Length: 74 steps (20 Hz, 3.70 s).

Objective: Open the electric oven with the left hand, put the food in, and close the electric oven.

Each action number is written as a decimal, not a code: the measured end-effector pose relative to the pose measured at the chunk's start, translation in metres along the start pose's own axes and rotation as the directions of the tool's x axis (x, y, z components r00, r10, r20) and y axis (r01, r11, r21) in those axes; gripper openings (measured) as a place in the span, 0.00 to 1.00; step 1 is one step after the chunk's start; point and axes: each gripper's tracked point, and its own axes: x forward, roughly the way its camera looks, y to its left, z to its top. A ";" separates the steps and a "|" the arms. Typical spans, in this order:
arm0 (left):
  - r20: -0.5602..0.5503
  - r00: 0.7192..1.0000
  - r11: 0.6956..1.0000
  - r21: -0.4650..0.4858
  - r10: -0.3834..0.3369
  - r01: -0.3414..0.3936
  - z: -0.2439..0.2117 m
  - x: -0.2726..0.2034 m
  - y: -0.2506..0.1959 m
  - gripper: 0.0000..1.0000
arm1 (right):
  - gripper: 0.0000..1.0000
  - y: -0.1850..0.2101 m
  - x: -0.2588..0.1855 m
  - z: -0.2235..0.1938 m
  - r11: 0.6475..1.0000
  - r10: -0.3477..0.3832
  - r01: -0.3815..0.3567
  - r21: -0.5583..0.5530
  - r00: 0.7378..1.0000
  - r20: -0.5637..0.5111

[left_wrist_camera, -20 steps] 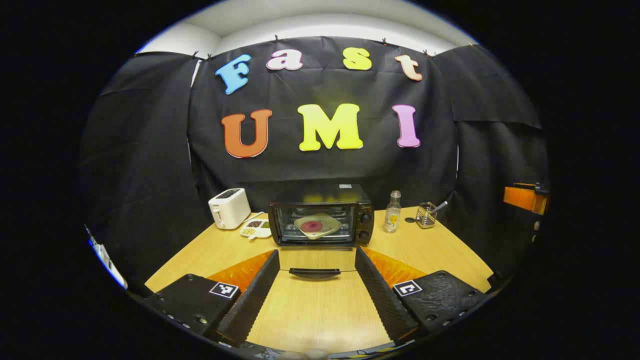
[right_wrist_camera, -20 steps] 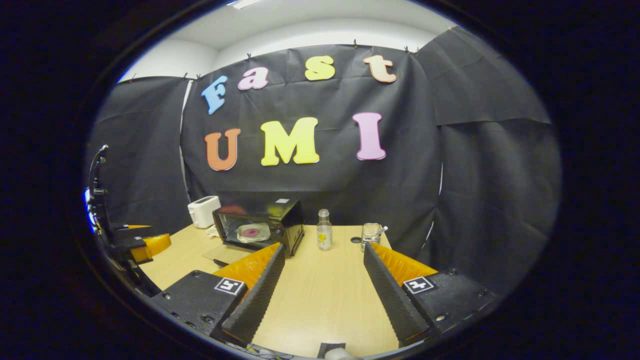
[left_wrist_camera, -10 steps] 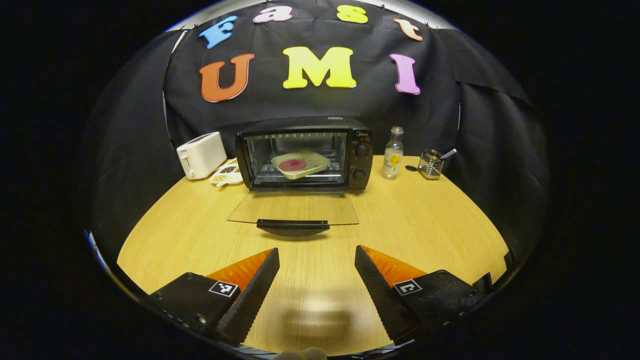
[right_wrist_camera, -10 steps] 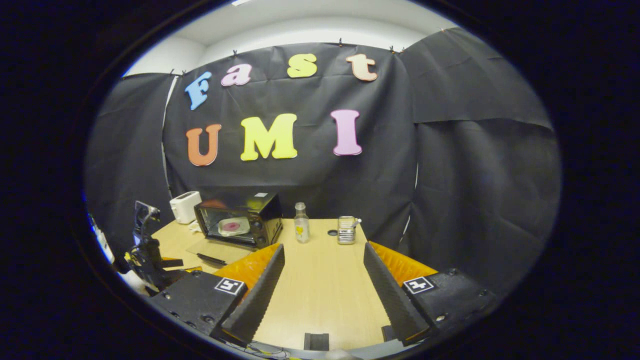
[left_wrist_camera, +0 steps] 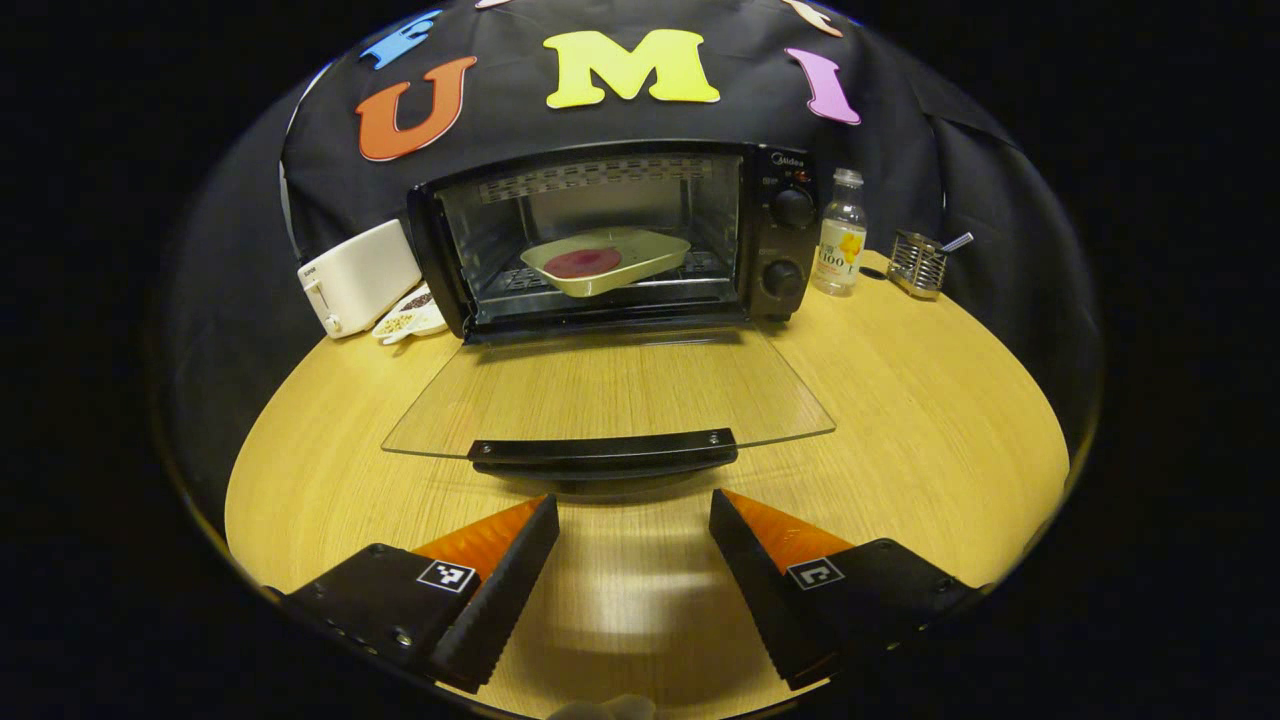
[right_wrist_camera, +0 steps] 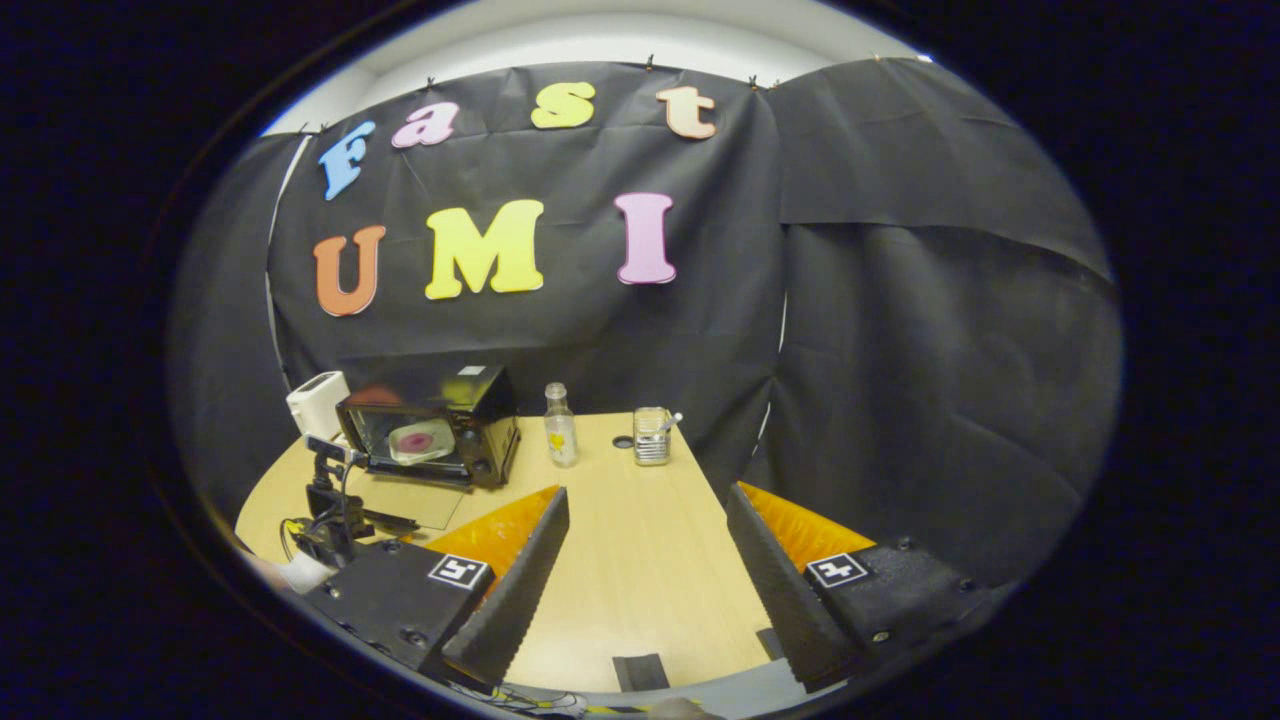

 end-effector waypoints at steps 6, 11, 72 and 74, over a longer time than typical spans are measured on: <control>-0.028 1.000 1.000 -0.007 0.000 0.000 -0.005 0.010 0.005 0.97 | 1.00 0.004 -0.007 -0.011 0.999 -0.046 0.046 0.023 0.999 -0.001; -0.028 1.000 1.000 -0.017 -0.014 0.014 0.001 0.006 0.007 0.97 | 1.00 0.016 -0.004 -0.017 0.998 -0.044 0.044 0.048 0.999 -0.002; 0.595 0.799 0.994 -0.097 0.091 -0.041 0.164 -0.421 -0.007 1.00 | 1.00 -0.002 -0.129 0.026 0.977 0.213 -0.207 -0.051 0.924 0.319; 0.595 0.796 0.993 -0.093 0.115 -0.073 0.150 -0.444 0.002 0.96 | 1.00 0.001 -0.136 0.021 0.975 0.221 -0.212 -0.063 0.923 0.314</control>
